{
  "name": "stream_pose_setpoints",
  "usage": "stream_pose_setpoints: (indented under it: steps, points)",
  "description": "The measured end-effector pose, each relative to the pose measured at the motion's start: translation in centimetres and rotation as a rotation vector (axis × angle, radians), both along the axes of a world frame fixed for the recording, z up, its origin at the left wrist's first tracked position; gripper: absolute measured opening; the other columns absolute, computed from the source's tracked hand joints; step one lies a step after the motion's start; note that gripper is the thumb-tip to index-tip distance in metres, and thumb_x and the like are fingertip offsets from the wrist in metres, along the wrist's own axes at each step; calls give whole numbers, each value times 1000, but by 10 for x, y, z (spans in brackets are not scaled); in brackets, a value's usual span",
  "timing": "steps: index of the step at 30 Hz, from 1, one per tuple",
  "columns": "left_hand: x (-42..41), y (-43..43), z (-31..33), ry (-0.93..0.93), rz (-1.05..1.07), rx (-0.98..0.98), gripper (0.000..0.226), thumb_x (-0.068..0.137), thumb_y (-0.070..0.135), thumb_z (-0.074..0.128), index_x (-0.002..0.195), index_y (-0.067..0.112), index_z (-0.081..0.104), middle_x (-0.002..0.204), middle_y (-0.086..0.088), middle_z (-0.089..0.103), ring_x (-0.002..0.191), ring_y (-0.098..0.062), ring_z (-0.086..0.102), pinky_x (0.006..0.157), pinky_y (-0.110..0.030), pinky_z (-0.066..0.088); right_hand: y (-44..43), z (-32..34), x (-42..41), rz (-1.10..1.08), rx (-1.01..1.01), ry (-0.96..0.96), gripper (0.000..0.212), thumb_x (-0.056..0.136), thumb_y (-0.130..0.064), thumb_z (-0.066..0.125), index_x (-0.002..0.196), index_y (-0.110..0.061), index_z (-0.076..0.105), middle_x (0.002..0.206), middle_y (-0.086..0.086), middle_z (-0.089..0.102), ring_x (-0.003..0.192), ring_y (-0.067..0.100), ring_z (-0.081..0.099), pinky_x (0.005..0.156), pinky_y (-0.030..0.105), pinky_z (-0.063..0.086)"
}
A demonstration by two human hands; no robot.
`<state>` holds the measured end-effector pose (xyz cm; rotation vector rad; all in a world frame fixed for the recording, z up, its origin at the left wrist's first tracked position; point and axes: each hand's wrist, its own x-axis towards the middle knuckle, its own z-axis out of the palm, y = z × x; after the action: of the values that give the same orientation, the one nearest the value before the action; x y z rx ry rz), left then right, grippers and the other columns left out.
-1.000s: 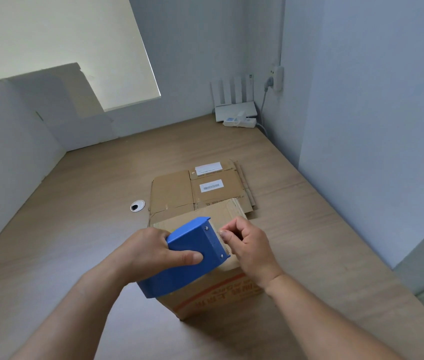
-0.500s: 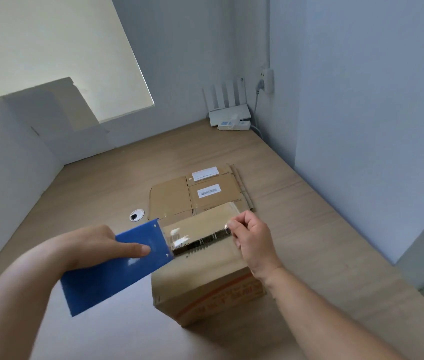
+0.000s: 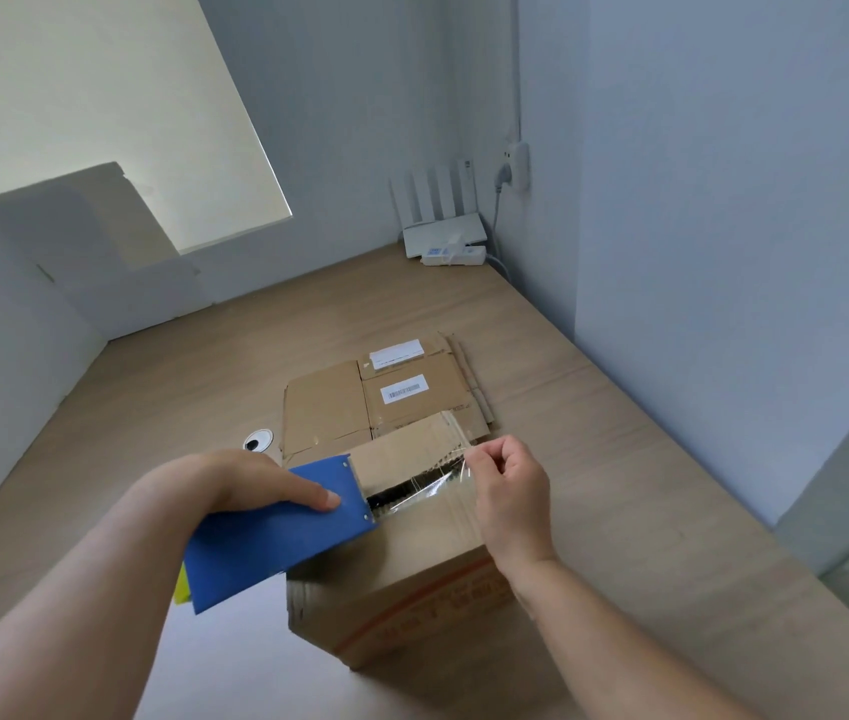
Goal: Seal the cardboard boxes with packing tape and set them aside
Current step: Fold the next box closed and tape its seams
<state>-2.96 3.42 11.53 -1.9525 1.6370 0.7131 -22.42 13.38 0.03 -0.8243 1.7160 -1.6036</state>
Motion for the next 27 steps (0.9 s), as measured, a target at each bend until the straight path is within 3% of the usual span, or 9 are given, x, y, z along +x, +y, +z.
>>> stream_pose_setpoints:
  steps: [5, 7, 14, 20, 27]
  points:
    - [-10, -7, 4, 49, -11, 36, 72, 51, 77, 73, 97, 21, 67, 100, -2, 68, 90, -20, 67, 87, -32, 50, -12, -1, -19, -33, 130, -223, 26, 95, -17, 52, 70, -10, 49, 51, -3, 40, 38, 7, 31, 35, 20, 26]
    - [-18, -9, 2, 37, -26, 48, 68, 55, 75, 72, 97, 22, 65, 101, -2, 65, 91, -20, 65, 86, -32, 49, -11, -7, -23, -35, 184, -264, 26, 96, -17, 50, 71, -11, 48, 50, -3, 38, 37, 7, 29, 32, 18, 24]
    - [-25, -20, 0, 22, 4, 102, 66, 60, 69, 74, 101, 19, 63, 103, -4, 65, 92, -20, 65, 80, -30, 48, -22, -19, -30, 39, 194, -204, 26, 94, -15, 54, 69, -12, 50, 53, -7, 42, 43, 5, 33, 40, 17, 27]
    - [-25, -24, -4, 27, 21, 117, 66, 58, 68, 75, 100, 19, 65, 100, -4, 67, 91, -21, 66, 78, -29, 49, -30, -34, -37, 106, 198, -234, 22, 94, -16, 55, 73, -8, 54, 54, -4, 41, 43, 6, 31, 38, 15, 28]
    - [-33, -22, -6, 20, 15, 136, 64, 61, 68, 74, 100, 19, 62, 102, -4, 65, 91, -21, 65, 78, -30, 49, -39, -46, -36, 228, 346, -373, 26, 84, -31, 67, 77, -10, 54, 70, 13, 60, 62, 22, 55, 49, 26, 39]
